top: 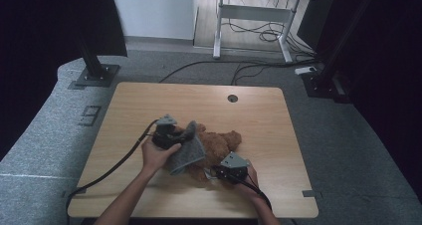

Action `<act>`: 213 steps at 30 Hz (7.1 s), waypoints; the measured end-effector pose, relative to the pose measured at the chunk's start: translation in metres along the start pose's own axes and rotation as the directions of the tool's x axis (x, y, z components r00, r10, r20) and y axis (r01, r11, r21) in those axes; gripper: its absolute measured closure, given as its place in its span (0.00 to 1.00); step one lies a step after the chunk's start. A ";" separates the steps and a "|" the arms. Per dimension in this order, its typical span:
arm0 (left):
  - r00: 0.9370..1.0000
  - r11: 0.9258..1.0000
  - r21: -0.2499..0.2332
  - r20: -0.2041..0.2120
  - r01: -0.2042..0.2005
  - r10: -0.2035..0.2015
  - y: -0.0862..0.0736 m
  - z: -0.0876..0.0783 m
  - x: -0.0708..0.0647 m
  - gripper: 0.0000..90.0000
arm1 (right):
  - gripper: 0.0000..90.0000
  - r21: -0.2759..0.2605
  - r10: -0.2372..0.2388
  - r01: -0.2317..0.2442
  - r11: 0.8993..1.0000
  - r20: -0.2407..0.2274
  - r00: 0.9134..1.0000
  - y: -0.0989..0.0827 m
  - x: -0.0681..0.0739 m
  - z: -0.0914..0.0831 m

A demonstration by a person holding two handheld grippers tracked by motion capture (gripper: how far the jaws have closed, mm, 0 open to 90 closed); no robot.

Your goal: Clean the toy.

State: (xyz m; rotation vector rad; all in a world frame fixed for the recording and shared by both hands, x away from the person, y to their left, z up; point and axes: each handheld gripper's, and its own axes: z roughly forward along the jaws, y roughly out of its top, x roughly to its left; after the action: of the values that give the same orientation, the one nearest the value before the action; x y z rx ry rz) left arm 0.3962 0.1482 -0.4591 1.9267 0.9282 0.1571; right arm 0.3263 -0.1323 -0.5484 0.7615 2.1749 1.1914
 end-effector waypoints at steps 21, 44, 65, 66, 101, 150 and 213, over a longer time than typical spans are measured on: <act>0.994 0.994 -0.053 -0.048 0.096 -0.099 -0.015 -0.040 0.042 0.84 | 0.54 0.003 0.003 -0.003 1.000 -0.002 1.000 -0.002 0.000 -0.003; 0.994 0.978 0.182 0.067 -0.101 0.090 0.054 0.096 -0.060 0.84 | 0.55 0.013 -0.060 0.060 0.998 0.040 0.997 -0.003 0.006 -0.002; 0.997 0.993 0.095 0.044 0.066 -0.070 0.005 0.014 0.016 0.83 | 0.36 0.001 -0.064 0.064 0.998 0.015 0.998 -0.004 0.010 -0.008; 0.996 0.994 0.089 0.050 0.064 -0.069 0.002 0.014 0.016 0.83 | 0.31 0.000 -0.050 0.050 0.999 0.000 0.999 -0.004 0.008 -0.010; 1.000 0.999 -0.043 0.019 -0.012 0.013 -0.028 0.002 -0.004 0.84 | 0.52 -0.001 0.178 -0.180 0.984 -0.154 0.972 0.037 -0.005 -0.003; 0.997 0.998 -0.061 0.080 0.007 -0.002 -0.028 0.008 -0.012 0.86 | 0.14 -0.171 0.260 -0.313 0.934 -0.277 0.925 0.016 -0.022 -0.042; 0.985 0.984 -0.056 0.034 0.171 -0.170 -0.030 -0.060 0.050 0.84 | 0.54 -0.130 -0.007 0.009 0.991 0.019 1.000 0.009 0.019 -0.019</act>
State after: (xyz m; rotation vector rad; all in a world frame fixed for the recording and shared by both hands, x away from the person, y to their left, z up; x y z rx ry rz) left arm 0.3875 0.2310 -0.4642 1.7816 1.0527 0.0553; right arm 0.3018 -0.1259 -0.5356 0.7046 2.0602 1.3030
